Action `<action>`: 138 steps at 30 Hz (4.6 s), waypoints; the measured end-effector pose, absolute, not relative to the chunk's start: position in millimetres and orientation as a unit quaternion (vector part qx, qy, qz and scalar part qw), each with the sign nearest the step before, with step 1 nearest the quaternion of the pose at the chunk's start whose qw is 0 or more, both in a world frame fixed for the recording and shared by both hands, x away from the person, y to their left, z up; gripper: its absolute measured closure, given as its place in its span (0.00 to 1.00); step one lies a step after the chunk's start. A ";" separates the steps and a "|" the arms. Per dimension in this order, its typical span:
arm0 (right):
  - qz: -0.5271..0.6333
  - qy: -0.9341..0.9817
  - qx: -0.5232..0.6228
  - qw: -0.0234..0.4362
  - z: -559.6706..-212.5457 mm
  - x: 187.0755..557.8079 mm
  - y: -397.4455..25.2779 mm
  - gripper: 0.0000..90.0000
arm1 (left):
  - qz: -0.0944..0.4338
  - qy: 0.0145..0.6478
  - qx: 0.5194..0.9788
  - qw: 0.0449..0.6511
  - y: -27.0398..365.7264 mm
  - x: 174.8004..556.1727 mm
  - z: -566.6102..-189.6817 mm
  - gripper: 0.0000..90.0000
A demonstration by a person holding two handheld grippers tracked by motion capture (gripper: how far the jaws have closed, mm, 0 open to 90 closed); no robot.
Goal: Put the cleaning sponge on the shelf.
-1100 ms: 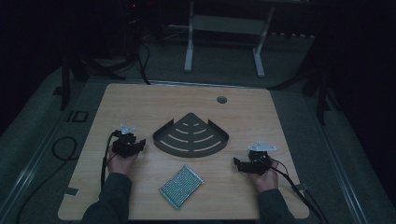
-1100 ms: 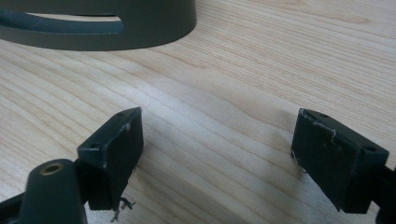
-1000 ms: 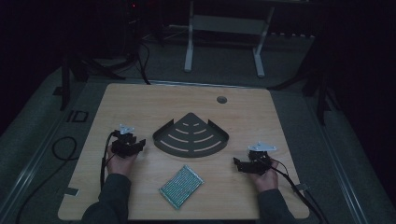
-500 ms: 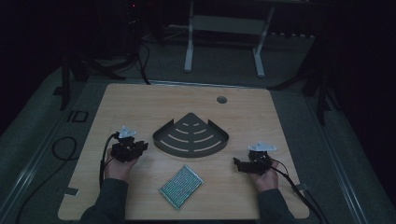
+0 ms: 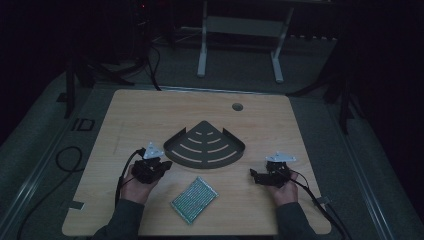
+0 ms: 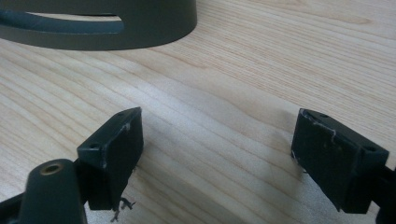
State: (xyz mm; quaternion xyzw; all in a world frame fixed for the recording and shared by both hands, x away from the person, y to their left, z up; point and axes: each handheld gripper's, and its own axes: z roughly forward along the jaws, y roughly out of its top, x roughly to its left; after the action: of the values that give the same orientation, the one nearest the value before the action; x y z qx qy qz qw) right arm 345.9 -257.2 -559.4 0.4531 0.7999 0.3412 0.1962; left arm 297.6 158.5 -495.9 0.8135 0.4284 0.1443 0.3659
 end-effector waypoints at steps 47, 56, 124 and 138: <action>0.342 0.801 0.451 0.195 -559.4 346.5 -257.7 0.18 | 0.055 0.332 0.892 0.302 105.3 276.1 -525.1 1.00; 0.342 0.801 0.450 0.195 -559.5 346.5 -257.7 0.18 | 0.058 0.343 0.893 0.287 130.4 282.4 -522.9 1.00; 0.342 0.801 0.451 0.195 -559.4 349.3 -257.3 0.18 | 0.019 0.394 0.890 0.228 192.4 318.8 -501.4 0.95; 0.342 0.801 0.451 0.195 -559.4 349.4 -257.3 0.18 | -0.009 0.392 0.899 0.195 183.4 343.3 -491.5 0.89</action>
State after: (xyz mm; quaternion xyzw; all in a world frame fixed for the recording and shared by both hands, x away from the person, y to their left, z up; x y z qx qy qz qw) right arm 349.4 -257.3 -559.4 0.4506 0.8012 0.3422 0.1949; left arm 343.3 183.4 -491.5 0.8992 0.3915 -0.0086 0.1953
